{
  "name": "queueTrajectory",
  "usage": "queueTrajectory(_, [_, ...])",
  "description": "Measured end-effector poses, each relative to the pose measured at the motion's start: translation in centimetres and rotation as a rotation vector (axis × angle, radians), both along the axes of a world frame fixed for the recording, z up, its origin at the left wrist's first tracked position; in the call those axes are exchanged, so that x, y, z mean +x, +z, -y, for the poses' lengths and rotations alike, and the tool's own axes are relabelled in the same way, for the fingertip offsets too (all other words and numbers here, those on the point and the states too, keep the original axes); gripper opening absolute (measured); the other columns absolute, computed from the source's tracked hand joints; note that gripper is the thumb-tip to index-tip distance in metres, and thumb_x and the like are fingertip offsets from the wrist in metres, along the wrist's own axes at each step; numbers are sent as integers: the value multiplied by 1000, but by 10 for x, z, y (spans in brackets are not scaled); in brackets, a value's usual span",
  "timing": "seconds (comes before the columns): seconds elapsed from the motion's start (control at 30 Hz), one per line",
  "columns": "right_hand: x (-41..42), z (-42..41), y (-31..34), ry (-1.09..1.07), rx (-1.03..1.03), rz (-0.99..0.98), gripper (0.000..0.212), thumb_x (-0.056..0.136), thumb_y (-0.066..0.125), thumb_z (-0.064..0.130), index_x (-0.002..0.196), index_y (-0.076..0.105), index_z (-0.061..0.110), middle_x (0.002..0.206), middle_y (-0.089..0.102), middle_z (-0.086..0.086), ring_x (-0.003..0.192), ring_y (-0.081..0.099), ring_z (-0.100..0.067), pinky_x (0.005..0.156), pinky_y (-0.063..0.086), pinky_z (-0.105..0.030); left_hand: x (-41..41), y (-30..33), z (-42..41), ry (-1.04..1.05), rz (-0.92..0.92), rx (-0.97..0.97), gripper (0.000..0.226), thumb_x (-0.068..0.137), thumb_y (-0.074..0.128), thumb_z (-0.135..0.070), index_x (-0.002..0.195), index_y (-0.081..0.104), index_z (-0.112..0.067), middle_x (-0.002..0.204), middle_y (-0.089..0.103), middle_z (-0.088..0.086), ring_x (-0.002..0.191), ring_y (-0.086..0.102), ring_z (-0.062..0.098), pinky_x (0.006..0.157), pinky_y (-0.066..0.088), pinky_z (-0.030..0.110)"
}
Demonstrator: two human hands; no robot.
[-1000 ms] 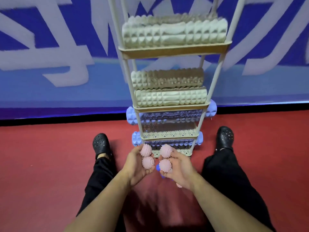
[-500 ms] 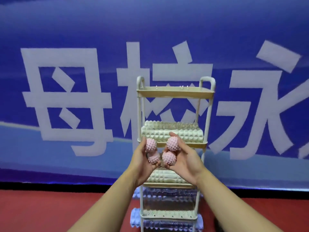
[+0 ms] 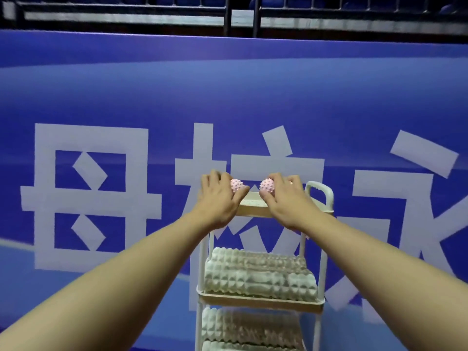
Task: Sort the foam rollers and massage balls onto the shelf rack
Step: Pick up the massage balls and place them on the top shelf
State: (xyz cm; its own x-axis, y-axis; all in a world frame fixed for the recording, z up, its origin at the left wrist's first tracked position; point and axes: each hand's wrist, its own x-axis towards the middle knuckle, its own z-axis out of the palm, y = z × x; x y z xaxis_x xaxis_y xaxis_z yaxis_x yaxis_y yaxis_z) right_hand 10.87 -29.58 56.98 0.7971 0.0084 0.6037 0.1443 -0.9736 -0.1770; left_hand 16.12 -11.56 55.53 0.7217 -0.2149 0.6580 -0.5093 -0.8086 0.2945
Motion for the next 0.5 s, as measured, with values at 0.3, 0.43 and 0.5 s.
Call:
queueTrajectory(0.3, [56, 19, -18, -26, -31, -135, 48, 104, 30, 47, 143, 40, 21, 142, 49, -3, 129, 43, -25, 102, 42, -47, 46, -16, 25, 130, 56, 342, 50, 106, 31, -49, 147, 36, -20, 134, 45, 15, 126, 42, 35, 105, 42, 47])
queueTrajectory(0.43, [57, 21, -19, 0, 7, -95, 56, 103, 35, 52, 152, 30, 26, 157, 32, 0, 148, 20, -20, 114, 32, -51, 49, -25, 30, 130, 106, 162, 64, 100, 22, -58, 149, 38, -20, 149, 38, 10, 139, 35, 30, 106, 44, 46])
queueTrajectory(0.5, [57, 23, -20, 7, 7, -51, 54, 102, 39, 52, 150, 33, 27, 154, 35, 0, 146, 21, -21, 117, 29, -52, 47, -26, 30, 86, 130, 84, 58, 104, 32, -56, 149, 39, -21, 150, 39, 9, 142, 33, 27, 114, 34, 45])
